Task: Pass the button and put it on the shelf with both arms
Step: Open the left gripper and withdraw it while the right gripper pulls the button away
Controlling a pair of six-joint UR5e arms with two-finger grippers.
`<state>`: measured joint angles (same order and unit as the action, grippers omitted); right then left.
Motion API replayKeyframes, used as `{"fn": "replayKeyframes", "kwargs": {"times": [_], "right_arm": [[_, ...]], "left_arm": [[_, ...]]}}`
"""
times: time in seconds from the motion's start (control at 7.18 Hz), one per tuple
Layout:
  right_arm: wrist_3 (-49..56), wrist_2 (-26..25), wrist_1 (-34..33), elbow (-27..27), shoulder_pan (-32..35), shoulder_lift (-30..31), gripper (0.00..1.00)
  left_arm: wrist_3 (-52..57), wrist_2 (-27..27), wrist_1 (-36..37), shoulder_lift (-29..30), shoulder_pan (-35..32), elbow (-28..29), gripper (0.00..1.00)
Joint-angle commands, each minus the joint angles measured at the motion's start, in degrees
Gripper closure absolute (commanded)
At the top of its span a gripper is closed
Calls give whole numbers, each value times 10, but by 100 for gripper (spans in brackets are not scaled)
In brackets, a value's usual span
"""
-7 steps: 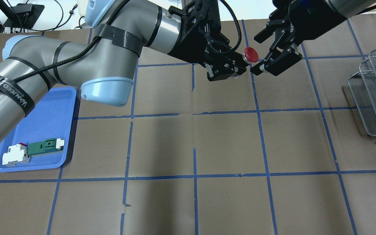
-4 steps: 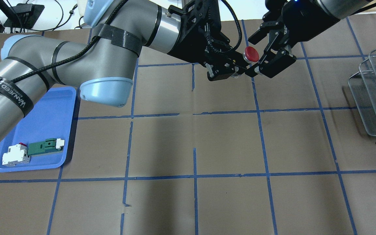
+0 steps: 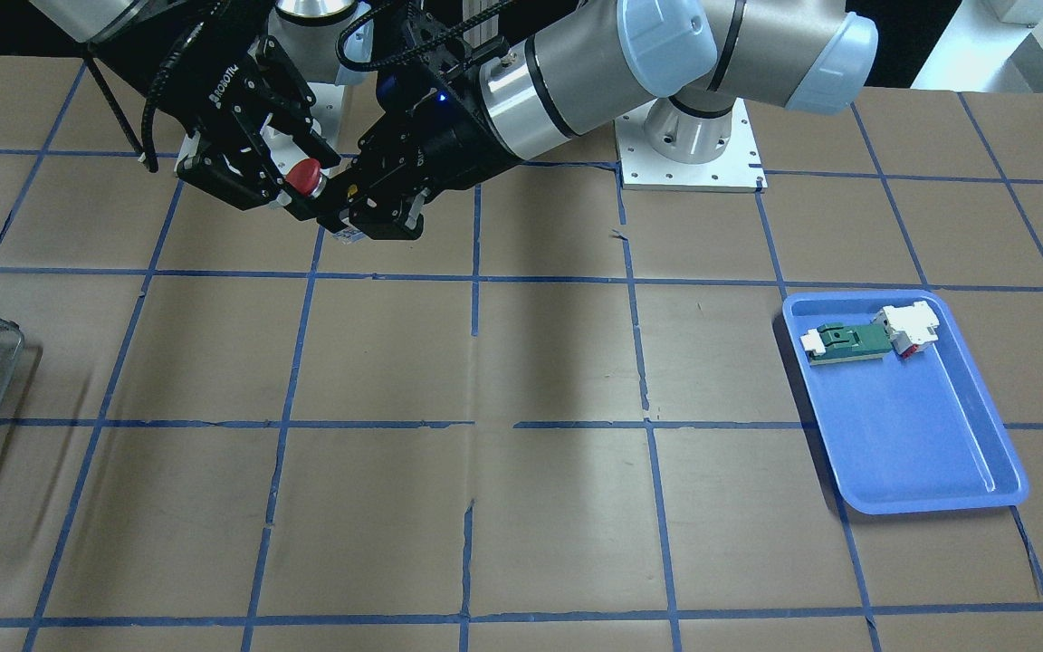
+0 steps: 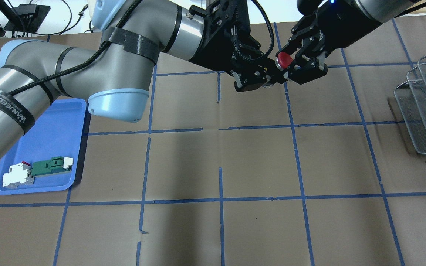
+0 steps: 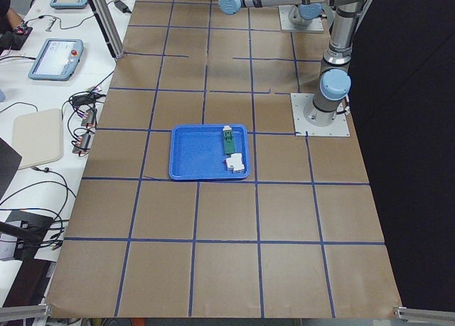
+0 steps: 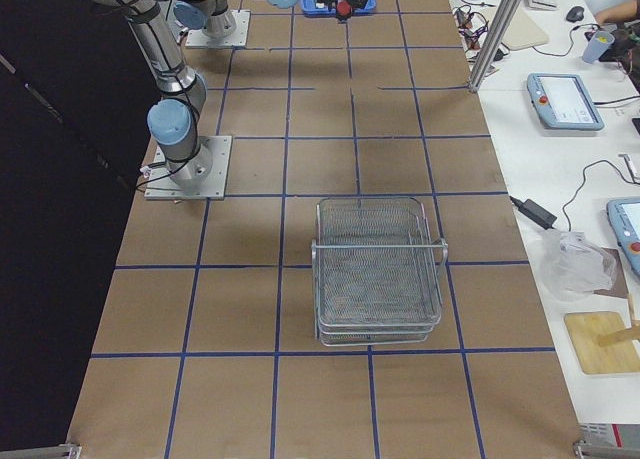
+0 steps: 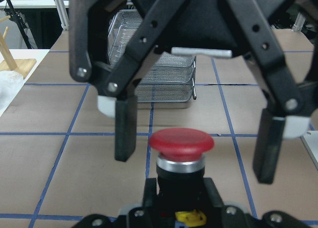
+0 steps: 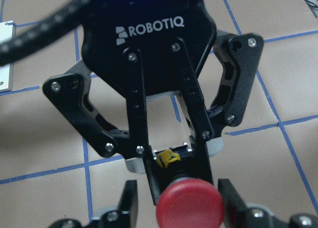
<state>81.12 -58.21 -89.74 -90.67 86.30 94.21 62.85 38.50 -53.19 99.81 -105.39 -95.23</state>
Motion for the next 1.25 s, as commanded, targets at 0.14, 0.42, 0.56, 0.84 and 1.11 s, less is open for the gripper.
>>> {"fn": "replayKeyframes", "kwargs": {"times": [0.14,0.42,0.56,0.84,1.11], "right_arm": [[-4,-11,2,3,0,4,100],[-3,-12,2,3,0,4,100],[-4,-12,2,5,0,5,100],[-5,-15,6,8,-1,2,100],[-7,-113,0,2,-50,-1,100]], "left_arm": [[0,1,0,-1,0,1,100],[0,7,-1,-8,2,0,0],[0,11,-1,-16,2,0,0],[2,15,-12,-28,10,-2,0],[-2,103,-42,-47,32,-21,0]]}}
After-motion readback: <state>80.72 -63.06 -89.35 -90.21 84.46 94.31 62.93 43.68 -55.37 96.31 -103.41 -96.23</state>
